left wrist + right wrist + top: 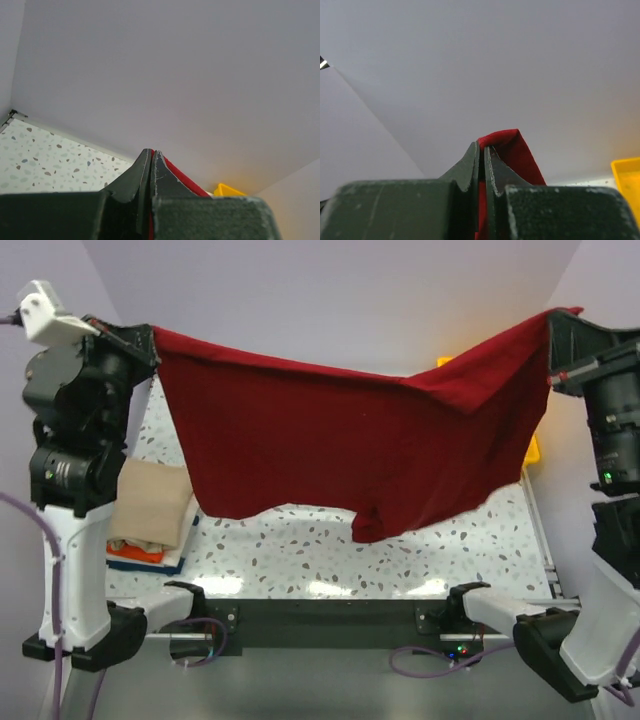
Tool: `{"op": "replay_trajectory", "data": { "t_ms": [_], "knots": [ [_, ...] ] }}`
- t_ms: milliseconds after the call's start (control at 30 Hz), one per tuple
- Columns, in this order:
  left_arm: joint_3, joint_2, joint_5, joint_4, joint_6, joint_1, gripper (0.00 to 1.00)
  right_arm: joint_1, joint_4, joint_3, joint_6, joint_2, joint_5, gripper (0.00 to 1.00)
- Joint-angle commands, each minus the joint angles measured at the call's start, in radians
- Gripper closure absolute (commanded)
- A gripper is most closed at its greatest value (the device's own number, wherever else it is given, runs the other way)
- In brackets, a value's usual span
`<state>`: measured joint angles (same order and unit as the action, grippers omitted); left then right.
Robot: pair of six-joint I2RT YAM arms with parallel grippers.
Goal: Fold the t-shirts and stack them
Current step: Flatten the tshirt out
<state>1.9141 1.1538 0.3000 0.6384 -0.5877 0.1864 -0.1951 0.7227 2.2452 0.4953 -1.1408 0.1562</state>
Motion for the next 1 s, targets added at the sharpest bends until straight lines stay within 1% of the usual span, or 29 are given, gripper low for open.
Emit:
{"op": "replay_trajectory", "data": {
  "t_ms": [0, 33, 67, 133, 167, 200, 233, 267, 300, 333, 367, 400, 433, 467, 500, 567, 600, 667, 700, 767, 800, 833, 867, 900, 933, 967],
  "knots": [
    [-0.035, 0.112, -0.019, -0.118, 0.043, -0.005, 1.0, 0.005, -0.207, -0.129, -0.024, -0.131, -0.067, 1.0],
    [-0.039, 0.135, -0.03, -0.143, 0.046, -0.008, 1.0, 0.005, -0.244, -0.15, -0.026, -0.149, -0.073, 1.0],
    [-0.046, 0.159, -0.039, -0.188, 0.049, -0.011, 1.0, 0.005, -0.306, -0.163, -0.027, -0.205, -0.078, 1.0],
    [-0.052, 0.239, -0.074, -0.248, 0.054, -0.027, 1.0, 0.003, -0.374, -0.193, -0.041, -0.267, -0.096, 1.0],
    [-0.055, 0.297, -0.093, -0.317, 0.055, -0.033, 1.0, 0.005, -0.443, -0.194, -0.044, -0.342, -0.098, 1.0],
    [-0.052, 0.328, -0.129, -0.356, 0.06, -0.047, 1.0, 0.005, -0.472, -0.171, -0.053, -0.377, -0.099, 1.0],
    [-0.018, 0.361, -0.137, -0.383, 0.06, -0.051, 1.0, 0.006, -0.491, -0.142, -0.064, -0.428, -0.109, 1.0],
    [0.012, 0.441, -0.148, -0.417, 0.06, -0.059, 1.0, 0.005, -0.508, -0.103, -0.072, -0.471, -0.115, 1.0],
    [0.051, 0.483, -0.183, -0.43, 0.061, -0.073, 1.0, 0.006, -0.514, -0.008, -0.077, -0.563, -0.118, 1.0],
    [0.092, 0.524, -0.202, -0.439, 0.058, -0.083, 1.0, 0.005, -0.514, 0.046, -0.08, -0.603, -0.118, 1.0],
    [0.184, 0.597, -0.222, -0.451, 0.052, -0.108, 1.0, 0.005, -0.52, 0.1, -0.083, -0.643, -0.127, 1.0],
    [0.235, 0.631, -0.284, -0.454, 0.034, -0.126, 1.0, 0.005, -0.523, 0.207, -0.086, -0.713, -0.133, 1.0],
    [0.337, 0.664, -0.323, -0.459, 0.022, -0.145, 1.0, 0.005, -0.532, 0.256, -0.098, -0.74, -0.135, 1.0],
    [0.376, 0.703, -0.352, -0.48, 0.011, -0.163, 1.0, 0.006, -0.561, 0.296, -0.106, -0.76, -0.13, 1.0],
    [0.404, 0.715, -0.39, -0.499, -0.001, -0.186, 1.0, 0.006, -0.589, 0.335, -0.115, -0.77, -0.126, 1.0],
    [0.422, 0.707, -0.416, -0.577, -0.015, -0.238, 1.0, 0.005, -0.676, 0.33, -0.142, -0.749, -0.107, 1.0],
    [0.416, 0.699, -0.444, -0.6, -0.033, -0.275, 1.0, 0.006, -0.709, 0.288, -0.15, -0.732, -0.092, 1.0],
    [0.389, 0.672, -0.473, -0.666, -0.057, -0.31, 1.0, 0.006, -0.787, 0.223, -0.17, -0.665, -0.075, 1.0],
    [0.372, 0.66, -0.486, -0.68, -0.064, -0.338, 1.0, 0.005, -0.798, 0.161, -0.176, -0.64, -0.061, 1.0],
    [0.309, 0.627, -0.486, -0.706, -0.067, -0.36, 1.0, 0.006, -0.83, 0.075, -0.179, -0.567, -0.053, 1.0],
    [0.283, 0.618, -0.493, -0.71, -0.066, -0.366, 1.0, 0.005, -0.842, -0.035, -0.175, -0.541, -0.052, 1.0],
    [0.223, 0.61, -0.499, -0.712, -0.07, -0.367, 1.0, 0.005, -0.853, -0.097, -0.16, -0.515, -0.047, 1.0],
    [0.189, 0.592, -0.509, -0.712, -0.073, -0.37, 1.0, 0.005, -0.877, -0.16, -0.155, -0.454, -0.041, 1.0],
    [0.15, 0.58, -0.524, -0.707, -0.08, -0.377, 1.0, 0.006, -0.881, -0.279, -0.149, -0.426, -0.032, 1.0],
    [0.038, 0.56, -0.527, -0.707, -0.086, -0.377, 1.0, 0.006, -0.879, -0.338, -0.123, -0.389, -0.018, 1.0],
    [-0.037, 0.503, -0.529, -0.739, -0.093, -0.378, 1.0, 0.005, -0.879, -0.398, -0.117, -0.331, -0.015, 1.0]
  ]
}}
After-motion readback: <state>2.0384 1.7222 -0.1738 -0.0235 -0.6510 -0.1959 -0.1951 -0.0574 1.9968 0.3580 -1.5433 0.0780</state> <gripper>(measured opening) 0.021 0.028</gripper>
